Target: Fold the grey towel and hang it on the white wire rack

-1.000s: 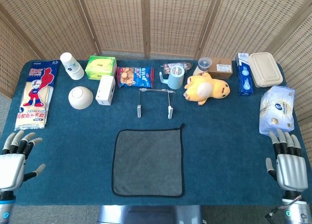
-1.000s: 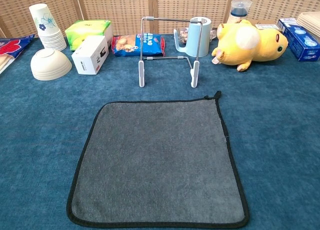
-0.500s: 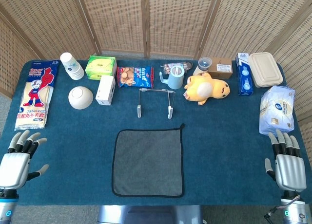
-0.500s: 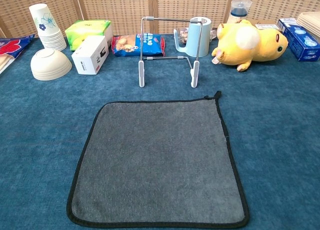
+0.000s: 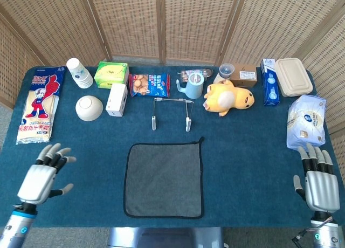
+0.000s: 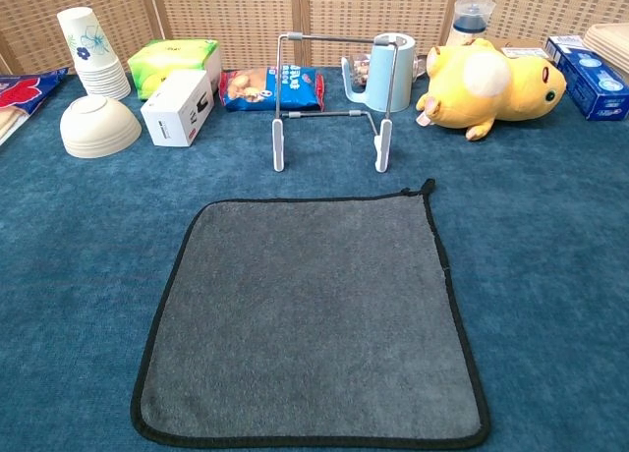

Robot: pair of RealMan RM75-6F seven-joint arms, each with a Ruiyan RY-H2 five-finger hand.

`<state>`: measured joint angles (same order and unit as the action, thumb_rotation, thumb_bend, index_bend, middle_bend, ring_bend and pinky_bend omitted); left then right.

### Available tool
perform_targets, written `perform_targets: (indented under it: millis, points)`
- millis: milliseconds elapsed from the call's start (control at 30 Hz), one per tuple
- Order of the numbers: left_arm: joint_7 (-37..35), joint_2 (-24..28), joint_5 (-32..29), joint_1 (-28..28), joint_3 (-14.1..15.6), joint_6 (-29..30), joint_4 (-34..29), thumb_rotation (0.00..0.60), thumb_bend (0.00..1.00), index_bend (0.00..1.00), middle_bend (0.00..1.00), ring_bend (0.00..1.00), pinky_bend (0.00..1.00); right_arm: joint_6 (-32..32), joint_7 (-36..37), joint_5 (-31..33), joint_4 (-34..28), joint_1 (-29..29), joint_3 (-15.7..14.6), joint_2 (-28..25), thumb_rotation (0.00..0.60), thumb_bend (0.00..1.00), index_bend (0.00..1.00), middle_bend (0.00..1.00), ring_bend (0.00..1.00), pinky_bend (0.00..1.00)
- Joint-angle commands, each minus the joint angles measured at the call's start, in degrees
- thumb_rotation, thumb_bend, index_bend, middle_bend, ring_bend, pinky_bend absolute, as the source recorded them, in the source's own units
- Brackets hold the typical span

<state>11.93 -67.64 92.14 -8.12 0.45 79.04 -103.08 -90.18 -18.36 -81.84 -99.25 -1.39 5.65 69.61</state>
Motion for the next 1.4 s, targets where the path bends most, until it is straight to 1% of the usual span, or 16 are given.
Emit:
perform_targets:
  millis: [33, 100, 233, 333, 367, 467, 533, 600, 667, 733, 767, 900, 1000, 1067, 1167, 1400]
  points:
    - [1.10, -1.04, 2.16, -2.32, 0.66, -2.86, -1.77, 0.600, 0.15, 0.41, 0.26, 0.16, 0.15, 0.11, -0.02, 0.06, -0.20, -0.03, 0.05, -0.16, 0.600, 0.39, 0.09, 0.03, 0.00, 0.00]
    - [2.05, -2.06, 3.12, -3.21, 0.80, -3.91, -2.32, 0.600, 0.15, 0.42, 0.30, 0.19, 0.20, 0.23, 0.06, -0.01, -0.19, -0.10, 0.05, -0.21, 0.600, 0.39, 0.09, 0.03, 0.00, 0.00]
    - [3.45, -4.70, 4.78, -4.70, 1.13, -5.66, -3.39, 0.600, 0.15, 0.41, 0.36, 0.27, 0.23, 0.34, 0.58, -0.15, -0.02, -0.03, -0.10, -0.17, 0.600, 0.39, 0.09, 0.03, 0.00, 0.00]
    - [5.17, -7.44, 6.07, -5.79, 1.63, -7.17, -3.75, 0.600, 0.15, 0.42, 0.42, 0.33, 0.31, 0.18, 1.27, -0.34, 0.29, 0.22, -0.32, -0.19, 0.600, 0.39, 0.09, 0.03, 0.00, 0.00]
    - [5.63, -8.26, 6.41, -6.01, 1.69, -7.35, -3.73, 0.600, 0.15, 0.42, 0.44, 0.35, 0.34, 0.10, 1.48, -0.42, 0.36, 0.30, -0.37, -0.21, 0.600, 0.39, 0.09, 0.03, 0.00, 0.00]
    - [8.10, -11.91, 8.32, -7.30, 1.92, -8.70, -2.95, 0.600, 0.15, 0.43, 0.47, 0.39, 0.38, -0.41, 2.46, -0.66, 0.69, 0.74, -0.47, -0.64, 0.600, 0.39, 0.09, 0.03, 0.00, 0.00]
    - [9.06, -13.04, 8.98, -7.77, 1.99, -9.03, -2.45, 0.600, 0.15, 0.42, 0.50, 0.43, 0.41, -0.47, 2.91, -0.76, 0.85, 0.83, -0.49, -0.80, 0.600, 0.39, 0.09, 0.03, 0.00, 0.00]
    - [9.28, -14.20, 10.39, -8.47, 1.99, -8.98, -1.53, 0.600, 0.15, 0.42, 0.61, 0.53, 0.50, -0.38, 3.24, -0.79, 0.99, 0.85, -0.48, -0.94, 0.600, 0.39, 0.09, 0.03, 0.00, 0.00]
    - [8.99, -15.07, 11.24, -8.92, 2.02, -8.78, -0.66, 0.600, 0.14, 0.42, 0.81, 0.72, 0.68, -0.30, 3.47, -0.79, 1.14, 0.83, -0.45, -1.00, 0.600, 0.39, 0.09, 0.03, 0.00, 0.00]
    - [8.92, -15.87, 11.89, -9.43, 2.13, -8.87, 0.11, 0.600, 0.12, 0.42, 0.90, 0.81, 0.79, -0.29, 3.64, -0.75, 1.26, 0.84, -0.38, -1.03, 0.600, 0.39, 0.09, 0.03, 0.00, 0.00]
    - [9.24, -16.30, 12.12, -9.67, 2.12, -8.92, 0.62, 0.600, 0.11, 0.41, 0.93, 0.84, 0.80, -0.22, 3.76, -0.68, 1.31, 0.85, -0.36, -1.07, 0.600, 0.39, 0.09, 0.03, 0.00, 0.00]
    - [9.66, -16.90, 11.95, -10.21, 2.50, -9.72, 1.10, 0.600, 0.10, 0.42, 0.97, 0.89, 0.82, -0.08, 3.90, -0.54, 1.43, 0.84, -0.28, -1.16, 0.600, 0.39, 0.09, 0.03, 0.00, 0.00]
    - [10.22, -17.19, 11.84, -10.65, 3.21, -10.80, 1.20, 0.600, 0.10, 0.40, 1.00, 0.93, 0.88, 0.08, 3.99, -0.34, 1.49, 0.79, -0.17, -1.19, 0.600, 0.39, 0.09, 0.03, 0.00, 0.00]
    - [10.68, -17.49, 11.45, -10.93, 3.45, -11.49, 1.18, 0.600, 0.10, 0.40, 1.00, 0.97, 0.93, 0.28, 3.99, -0.29, 1.53, 0.68, -0.11, -1.13, 0.600, 0.39, 0.09, 0.03, 0.00, 0.00]
    - [12.04, -17.73, 10.60, -11.38, 3.71, -12.84, 0.78, 0.600, 0.10, 0.41, 1.00, 1.00, 0.99, 0.61, 3.87, -0.31, 1.49, 0.49, -0.10, -1.15, 0.600, 0.39, 0.09, 0.03, 0.00, 0.00]
    - [14.21, -19.38, 9.36, -12.87, 4.52, -16.24, -0.28, 0.600, 0.10, 0.40, 1.00, 1.00, 1.00, 0.59, 3.94, -0.34, 1.38, 0.46, 0.01, -1.29, 0.600, 0.39, 0.09, 0.03, 0.00, 0.00]
